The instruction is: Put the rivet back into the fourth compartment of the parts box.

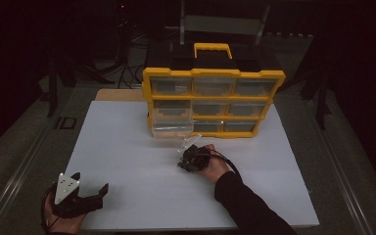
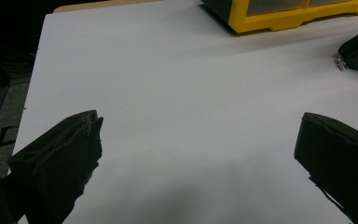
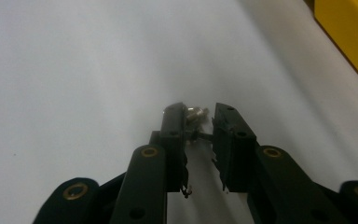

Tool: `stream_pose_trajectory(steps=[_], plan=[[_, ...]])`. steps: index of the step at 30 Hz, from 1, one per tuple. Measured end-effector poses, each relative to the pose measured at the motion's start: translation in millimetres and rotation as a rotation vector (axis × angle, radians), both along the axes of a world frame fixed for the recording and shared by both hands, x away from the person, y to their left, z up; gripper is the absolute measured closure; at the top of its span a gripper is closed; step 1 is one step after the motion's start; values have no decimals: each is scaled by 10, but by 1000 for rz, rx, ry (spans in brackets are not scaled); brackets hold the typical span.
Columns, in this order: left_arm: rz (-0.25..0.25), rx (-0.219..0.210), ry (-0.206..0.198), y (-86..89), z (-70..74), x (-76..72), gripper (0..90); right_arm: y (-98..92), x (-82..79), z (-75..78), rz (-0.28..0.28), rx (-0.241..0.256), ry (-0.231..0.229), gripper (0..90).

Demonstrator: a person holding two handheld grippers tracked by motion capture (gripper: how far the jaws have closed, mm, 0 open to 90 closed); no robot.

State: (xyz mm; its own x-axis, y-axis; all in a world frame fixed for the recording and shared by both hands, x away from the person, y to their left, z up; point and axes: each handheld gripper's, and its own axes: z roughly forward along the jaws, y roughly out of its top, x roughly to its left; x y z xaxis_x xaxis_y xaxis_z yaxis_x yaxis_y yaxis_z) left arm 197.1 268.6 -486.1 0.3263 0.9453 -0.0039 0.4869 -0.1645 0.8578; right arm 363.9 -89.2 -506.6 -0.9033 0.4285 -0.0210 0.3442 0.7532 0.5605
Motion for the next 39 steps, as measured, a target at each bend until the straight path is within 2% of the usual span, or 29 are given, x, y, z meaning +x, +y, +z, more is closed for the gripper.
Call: stream_pose_trajectory(steps=[5,9,10,13,18,22,31,39], plan=[[2,-1,-2,9,1,-4,14,-35,-30,30,-2,-29,40,746],[4,1,-3,10,3,-5,14,-75,-35,44,-10,-30,41,744],[4,1,-3,10,3,-5,14,-84,-45,60,-22,-30,55,744],[4,2,-2,12,2,-5,14,-114,-40,93,-6,-27,40,744],[5,2,-2,14,2,-4,14,-146,-70,165,17,-41,71,742],[5,1,-1,14,2,-4,14,-170,-85,195,24,-53,70,742],[7,2,2,15,0,-3,14,-253,-104,389,27,-83,77,742],[7,1,1,15,0,-3,14,-305,-106,562,51,-114,70,743]])
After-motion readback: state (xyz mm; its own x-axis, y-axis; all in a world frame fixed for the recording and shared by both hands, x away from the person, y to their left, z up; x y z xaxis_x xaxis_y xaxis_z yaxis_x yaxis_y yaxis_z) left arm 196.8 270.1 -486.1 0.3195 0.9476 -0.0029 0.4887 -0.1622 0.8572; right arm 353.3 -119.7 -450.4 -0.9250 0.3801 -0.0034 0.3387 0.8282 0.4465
